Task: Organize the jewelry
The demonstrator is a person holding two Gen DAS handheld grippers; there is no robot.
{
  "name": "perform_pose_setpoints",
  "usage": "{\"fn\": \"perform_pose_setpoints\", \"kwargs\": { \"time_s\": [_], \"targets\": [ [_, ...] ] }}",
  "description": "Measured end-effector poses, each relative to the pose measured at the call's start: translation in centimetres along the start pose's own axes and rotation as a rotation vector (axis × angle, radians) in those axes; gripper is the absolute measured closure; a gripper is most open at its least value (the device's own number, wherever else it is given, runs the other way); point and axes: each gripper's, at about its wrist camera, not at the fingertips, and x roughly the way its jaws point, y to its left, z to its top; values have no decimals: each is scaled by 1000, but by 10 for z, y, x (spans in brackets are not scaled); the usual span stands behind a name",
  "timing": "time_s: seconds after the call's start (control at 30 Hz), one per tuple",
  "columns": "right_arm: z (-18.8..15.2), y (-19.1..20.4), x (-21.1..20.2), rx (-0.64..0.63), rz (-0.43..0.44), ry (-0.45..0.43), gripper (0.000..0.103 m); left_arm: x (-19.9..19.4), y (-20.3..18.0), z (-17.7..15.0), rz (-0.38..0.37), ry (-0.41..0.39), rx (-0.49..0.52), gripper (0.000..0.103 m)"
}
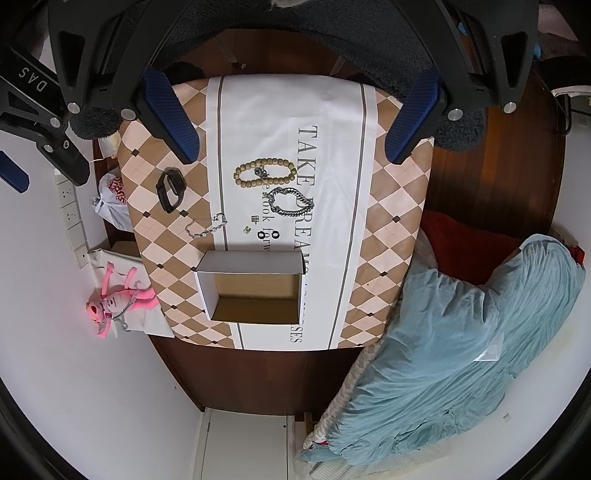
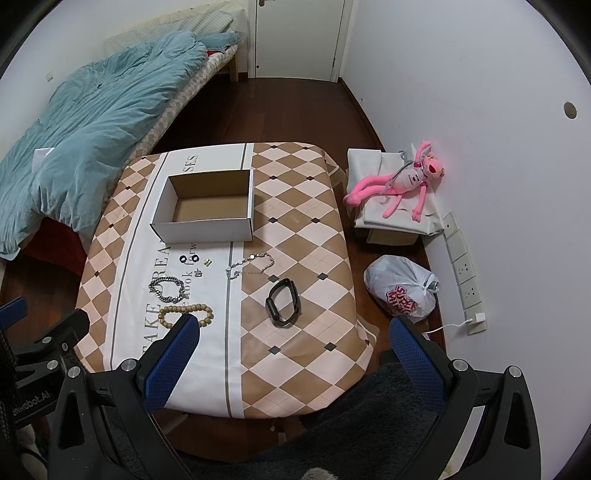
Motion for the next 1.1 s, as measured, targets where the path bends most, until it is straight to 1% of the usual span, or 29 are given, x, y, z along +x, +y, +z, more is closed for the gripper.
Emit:
{"fn": "perform_pose_setpoints", "kwargs": {
  "time_s": [0.17, 0.53, 0.67, 1.1],
  "targets": [
    [4, -3, -5, 1, -1, -2, 0, -1, -1, 1, 1, -2, 1, 0],
    [0, -1, -5, 0, 1, -6, 0, -2, -2, 2, -2, -3, 0, 0],
    [8, -7, -7, 1, 2, -8, 0, -2, -2, 2, -4, -2, 1, 0],
    [9, -7, -9, 1, 2, -12, 0, -6, -5, 7, -5, -5, -1, 0]
  ]
}}
